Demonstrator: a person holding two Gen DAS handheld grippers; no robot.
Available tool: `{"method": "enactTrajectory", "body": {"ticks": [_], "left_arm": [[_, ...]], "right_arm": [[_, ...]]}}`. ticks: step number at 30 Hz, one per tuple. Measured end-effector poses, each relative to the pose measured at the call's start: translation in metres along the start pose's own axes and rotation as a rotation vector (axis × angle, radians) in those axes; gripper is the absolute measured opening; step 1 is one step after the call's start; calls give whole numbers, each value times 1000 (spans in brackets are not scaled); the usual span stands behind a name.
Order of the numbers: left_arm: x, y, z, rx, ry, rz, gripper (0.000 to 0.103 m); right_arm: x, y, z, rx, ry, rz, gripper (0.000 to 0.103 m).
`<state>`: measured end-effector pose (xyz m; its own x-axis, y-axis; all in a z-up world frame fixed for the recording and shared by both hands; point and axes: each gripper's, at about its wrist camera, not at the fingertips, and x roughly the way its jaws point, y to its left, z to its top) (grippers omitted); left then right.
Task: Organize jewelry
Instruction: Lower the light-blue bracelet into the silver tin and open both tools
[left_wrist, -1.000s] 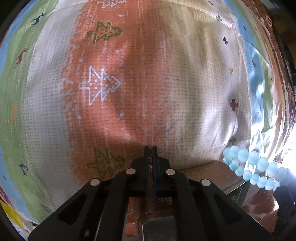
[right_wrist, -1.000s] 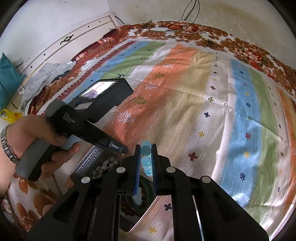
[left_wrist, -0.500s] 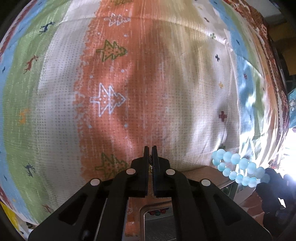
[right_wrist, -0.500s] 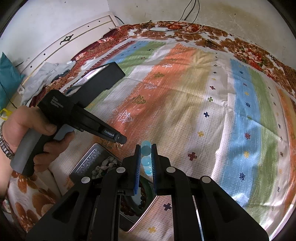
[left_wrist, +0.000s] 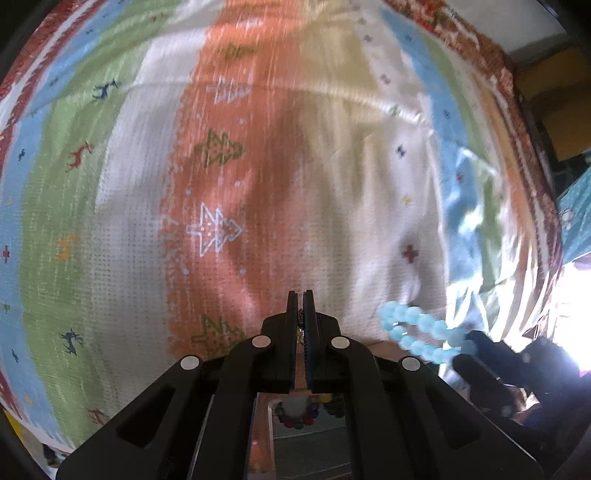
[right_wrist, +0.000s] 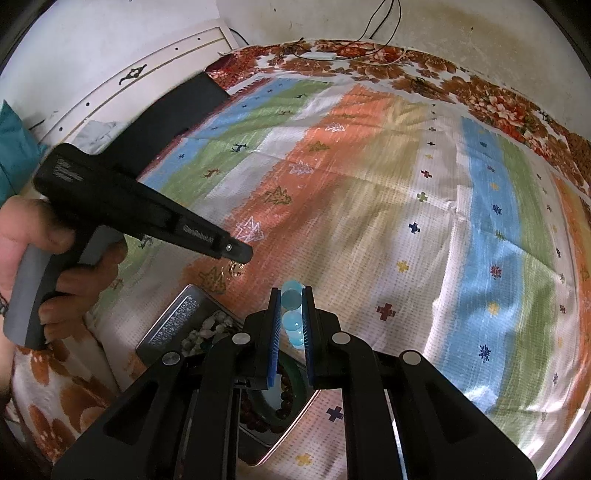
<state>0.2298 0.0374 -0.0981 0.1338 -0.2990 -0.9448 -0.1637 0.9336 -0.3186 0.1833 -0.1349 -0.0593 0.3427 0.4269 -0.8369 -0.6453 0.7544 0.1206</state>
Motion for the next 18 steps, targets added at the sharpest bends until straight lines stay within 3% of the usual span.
{"method": "enactTrajectory", "body": {"ticks": [4,8,13,18], "left_arm": [[-19,-9,-11,30,-71,-3,2],[-39,-23,-33,93,-178,50,2],[-62,-35,-55,161,-288,39,2],[-68,-33,-77,161,-319,-1,2]], "right_arm": [[-1,0,-1,8,-8,-2,12],[-5,-3,-3,30,-22,-10,12],[-13,-3,-9,61,-45,-5,12],[-19,2,-16,72,-59,-14,12]]}}
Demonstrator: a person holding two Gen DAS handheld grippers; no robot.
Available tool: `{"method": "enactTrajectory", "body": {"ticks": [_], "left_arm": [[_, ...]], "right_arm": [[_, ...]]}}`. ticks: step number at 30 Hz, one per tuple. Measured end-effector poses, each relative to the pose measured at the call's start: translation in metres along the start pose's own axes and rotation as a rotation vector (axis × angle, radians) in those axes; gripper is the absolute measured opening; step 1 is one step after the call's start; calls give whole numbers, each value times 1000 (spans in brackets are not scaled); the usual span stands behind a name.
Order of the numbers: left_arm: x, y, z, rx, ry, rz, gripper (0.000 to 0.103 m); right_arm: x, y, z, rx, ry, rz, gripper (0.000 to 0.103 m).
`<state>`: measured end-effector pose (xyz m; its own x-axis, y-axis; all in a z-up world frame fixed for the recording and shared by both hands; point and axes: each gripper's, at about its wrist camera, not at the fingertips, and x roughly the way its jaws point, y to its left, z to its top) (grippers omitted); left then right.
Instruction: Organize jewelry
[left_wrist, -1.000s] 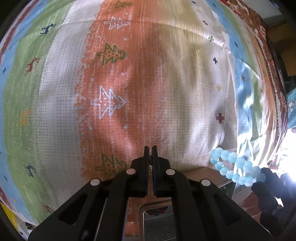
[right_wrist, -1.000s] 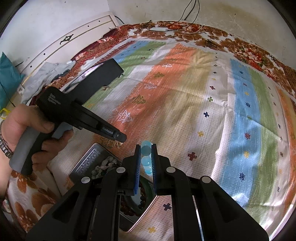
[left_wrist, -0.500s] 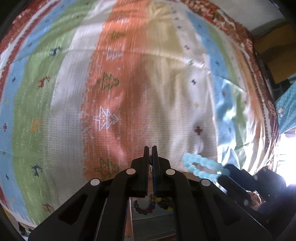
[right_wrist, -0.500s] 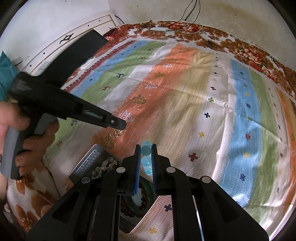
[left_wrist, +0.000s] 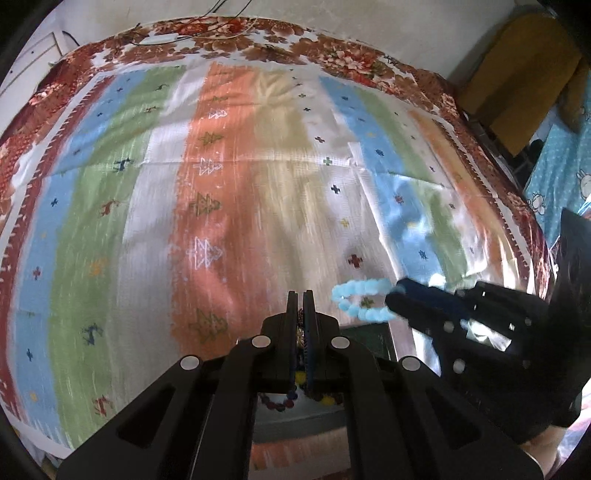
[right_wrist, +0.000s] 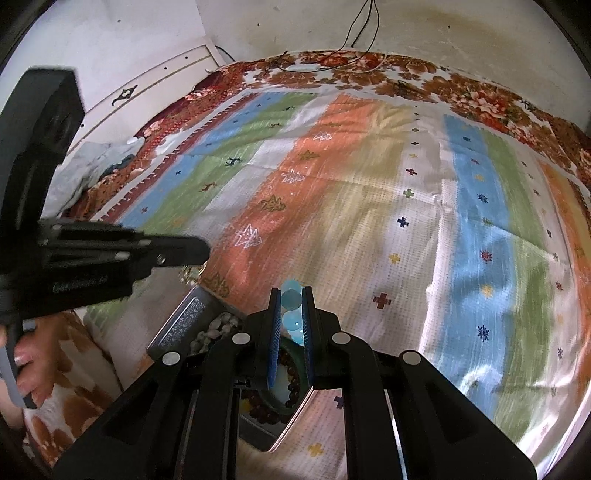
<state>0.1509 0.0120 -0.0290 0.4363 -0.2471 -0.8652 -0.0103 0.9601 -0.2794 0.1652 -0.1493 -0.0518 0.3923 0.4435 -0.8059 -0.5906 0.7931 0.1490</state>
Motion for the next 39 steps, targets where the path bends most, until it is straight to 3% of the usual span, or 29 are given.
{"method": "enactTrajectory", "body": {"ticks": [13,20,22,23,24,25,26,27,32,37,39], "left_arm": [[-38,-19,-37,44,-184,-12,2],[-39,-19,-48,54,-190,-9,2],[-35,-19,-49,60,-159,-27,2],[-33,-19,-50,58,-146,-32,3],[-31,-18,-51,47,-147,-22,6],[-31,-17,-51,41,-151,-10,11],[-32,-15,-51,32,-158,-2,25],[-33,-14,-52,25,-164,-4,34],[-39,-5,-60,-5,-177,-7,37],[-47,-4,-71,13,-207,-10,61],[-52,-6,-77,36,-231,-1,76]], "right_arm": [[-31,29,-7,-21,-71,88,12],[-28,38,-24,-28,-39,88,12],[-30,36,-28,-17,-43,92,13],[-31,35,-29,-10,-51,92,18],[-34,33,-30,4,-60,95,36],[-37,30,-33,17,-71,98,46],[-39,28,-34,26,-81,94,53],[-42,25,-37,39,-91,85,53],[-50,7,-50,90,-105,50,54],[-59,-1,-63,100,-139,11,61],[-63,-3,-67,98,-149,7,69]]}}
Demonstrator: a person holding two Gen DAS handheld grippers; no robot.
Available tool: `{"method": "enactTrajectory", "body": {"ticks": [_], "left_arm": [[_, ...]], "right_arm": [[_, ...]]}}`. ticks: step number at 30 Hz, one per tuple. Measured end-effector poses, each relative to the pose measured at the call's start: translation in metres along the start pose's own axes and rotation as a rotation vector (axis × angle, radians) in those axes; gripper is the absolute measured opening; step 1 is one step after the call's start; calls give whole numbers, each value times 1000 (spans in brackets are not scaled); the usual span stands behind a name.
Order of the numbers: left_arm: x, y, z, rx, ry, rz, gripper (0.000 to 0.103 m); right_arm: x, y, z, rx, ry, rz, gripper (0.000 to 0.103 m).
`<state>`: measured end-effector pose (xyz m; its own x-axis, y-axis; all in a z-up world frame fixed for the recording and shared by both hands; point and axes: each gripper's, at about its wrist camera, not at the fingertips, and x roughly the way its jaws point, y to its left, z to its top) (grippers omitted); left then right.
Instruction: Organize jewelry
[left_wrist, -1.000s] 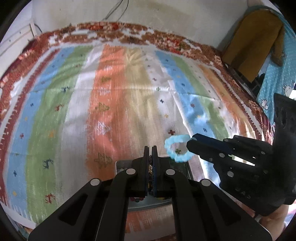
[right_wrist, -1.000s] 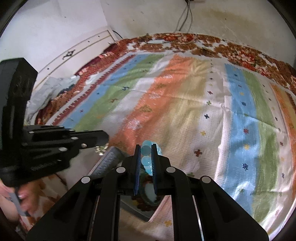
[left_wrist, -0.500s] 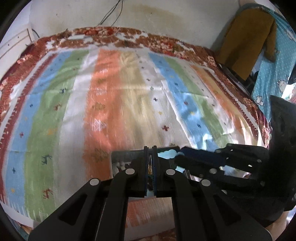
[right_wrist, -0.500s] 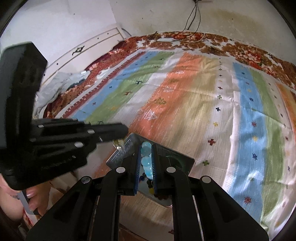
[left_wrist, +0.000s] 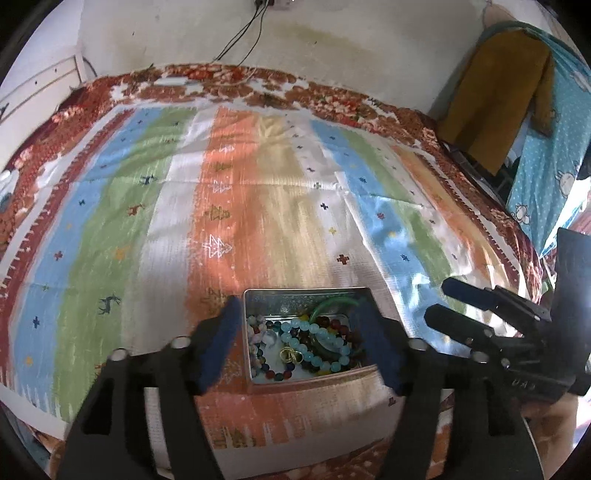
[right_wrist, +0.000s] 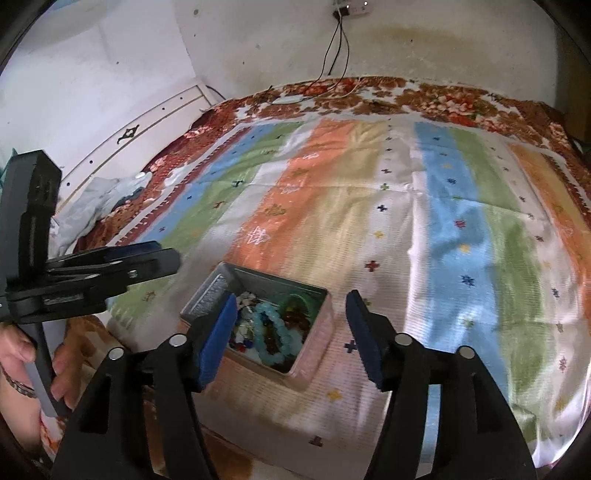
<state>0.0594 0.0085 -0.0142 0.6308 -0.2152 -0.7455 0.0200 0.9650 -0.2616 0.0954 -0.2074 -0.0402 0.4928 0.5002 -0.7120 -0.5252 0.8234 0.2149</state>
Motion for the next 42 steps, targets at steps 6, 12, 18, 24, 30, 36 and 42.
{"method": "enactTrajectory", "body": {"ticks": [6,12,18,24,30,36,42], "left_arm": [[-16,-15,-18,117,-83,67,97],[-25,-16,-29,140,-104,138,97],[-35,-11,-33,103,-134,127,97],[-40,-24,-41,145,-179,137,97],[-41,-43,-50,218,-199,154,97],[-43,-43,-52,221,-213,137,97],[-48,-46,-54,227,-246,139,97]], "right_arm": [[-16,-1,-6,-5,-62,-4,93],[-19,11,-17,-58,-60,-22,98],[-28,18,-25,-99,-105,-45,98],[-37,18,-32,-93,-148,-49,98],[-43,12,-33,-57,-181,-35,98],[-38,8,-32,-42,-167,-48,98],[-35,11,-34,-60,-154,-54,98]]}}
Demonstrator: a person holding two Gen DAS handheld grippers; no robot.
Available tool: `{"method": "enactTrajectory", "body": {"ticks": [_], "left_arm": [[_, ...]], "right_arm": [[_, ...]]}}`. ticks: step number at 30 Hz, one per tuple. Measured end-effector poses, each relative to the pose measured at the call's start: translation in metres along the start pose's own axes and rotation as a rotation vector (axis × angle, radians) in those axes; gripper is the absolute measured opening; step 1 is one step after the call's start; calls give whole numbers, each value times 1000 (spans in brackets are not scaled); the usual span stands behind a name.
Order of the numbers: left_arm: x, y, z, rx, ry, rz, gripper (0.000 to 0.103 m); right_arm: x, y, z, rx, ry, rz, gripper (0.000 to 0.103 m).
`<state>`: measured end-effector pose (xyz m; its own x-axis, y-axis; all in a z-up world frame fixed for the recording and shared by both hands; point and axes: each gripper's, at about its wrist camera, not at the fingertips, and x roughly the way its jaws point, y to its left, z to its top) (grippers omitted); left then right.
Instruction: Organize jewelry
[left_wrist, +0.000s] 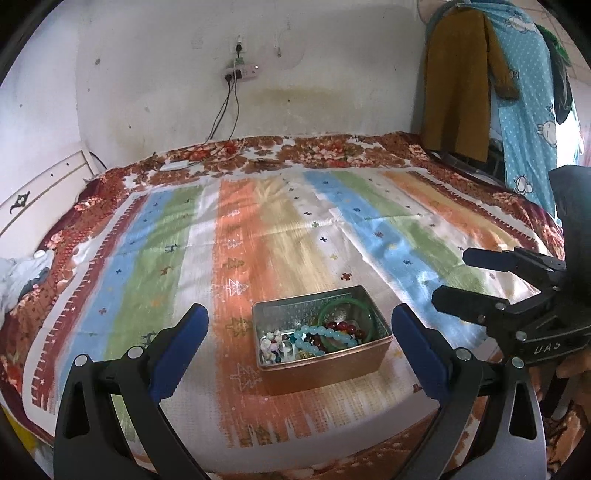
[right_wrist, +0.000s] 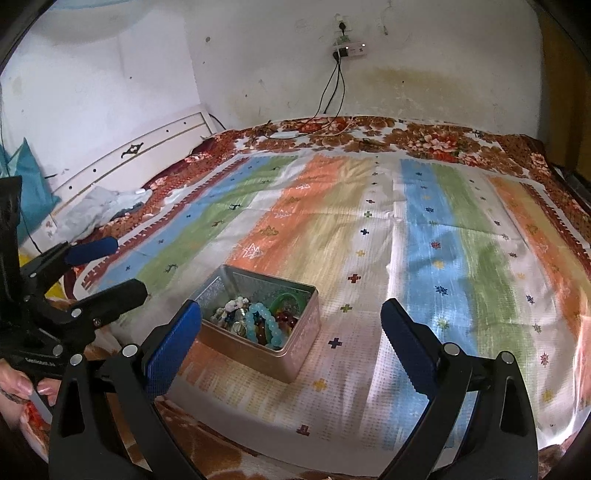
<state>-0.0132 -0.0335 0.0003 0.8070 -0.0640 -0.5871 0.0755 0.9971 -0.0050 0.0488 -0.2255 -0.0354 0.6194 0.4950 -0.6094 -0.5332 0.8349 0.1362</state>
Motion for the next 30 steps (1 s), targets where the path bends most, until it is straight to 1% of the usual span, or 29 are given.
{"method": "enactTrajectory", "body": {"ticks": [4,10,22,26,30], "left_arm": [[0,0,0,0,0,-2,97],[-1,-1,1,-2,-9,2,97],[-4,-1,3,-11,-17,-2,97],[-3,-1,4,-10,-3,-16,97],[-4,-3,5,-9,-1,-7,97]], "right_arm": [[-1,1,-1,-6,0,0,98],[2,-4,0,19,8,-8,98],[6,-1,-1,6,22,-27,98],[6,-1,-1,7,24,-31,98],[7,-1,-1,10,29,-35,98]]}}
